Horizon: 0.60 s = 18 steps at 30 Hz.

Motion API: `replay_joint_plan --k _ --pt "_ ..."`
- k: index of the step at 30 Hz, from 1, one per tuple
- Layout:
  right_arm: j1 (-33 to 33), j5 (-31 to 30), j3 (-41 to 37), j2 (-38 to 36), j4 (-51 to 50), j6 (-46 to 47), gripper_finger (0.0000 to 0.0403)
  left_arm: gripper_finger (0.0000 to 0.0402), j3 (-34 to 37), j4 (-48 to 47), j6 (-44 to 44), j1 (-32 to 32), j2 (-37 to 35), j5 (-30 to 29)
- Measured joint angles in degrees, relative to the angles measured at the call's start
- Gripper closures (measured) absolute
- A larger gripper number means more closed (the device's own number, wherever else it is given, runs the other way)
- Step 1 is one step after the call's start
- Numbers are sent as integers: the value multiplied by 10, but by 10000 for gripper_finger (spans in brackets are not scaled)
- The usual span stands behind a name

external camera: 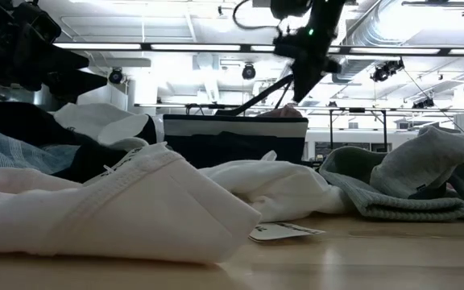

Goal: Pick & Place Cloths
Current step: Put the pink shirt into the blue bin

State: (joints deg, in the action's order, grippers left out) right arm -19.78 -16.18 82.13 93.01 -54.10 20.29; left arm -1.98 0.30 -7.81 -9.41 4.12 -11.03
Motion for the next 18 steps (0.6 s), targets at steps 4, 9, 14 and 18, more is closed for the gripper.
replay_joint_plan --k 4,9,14,18 --pt "-9 12 -29 24 54 -10 399 144 0 0 0 0 0 0" --pt "-18 49 -44 50 161 -26 399 144 0 0 0 0 0 0" --pt "-21 110 -43 83 238 -40 399 144 0 0 0 0 0 0" --pt "-21 123 -43 119 284 -40 399 144 0 0 0 0 0 0"
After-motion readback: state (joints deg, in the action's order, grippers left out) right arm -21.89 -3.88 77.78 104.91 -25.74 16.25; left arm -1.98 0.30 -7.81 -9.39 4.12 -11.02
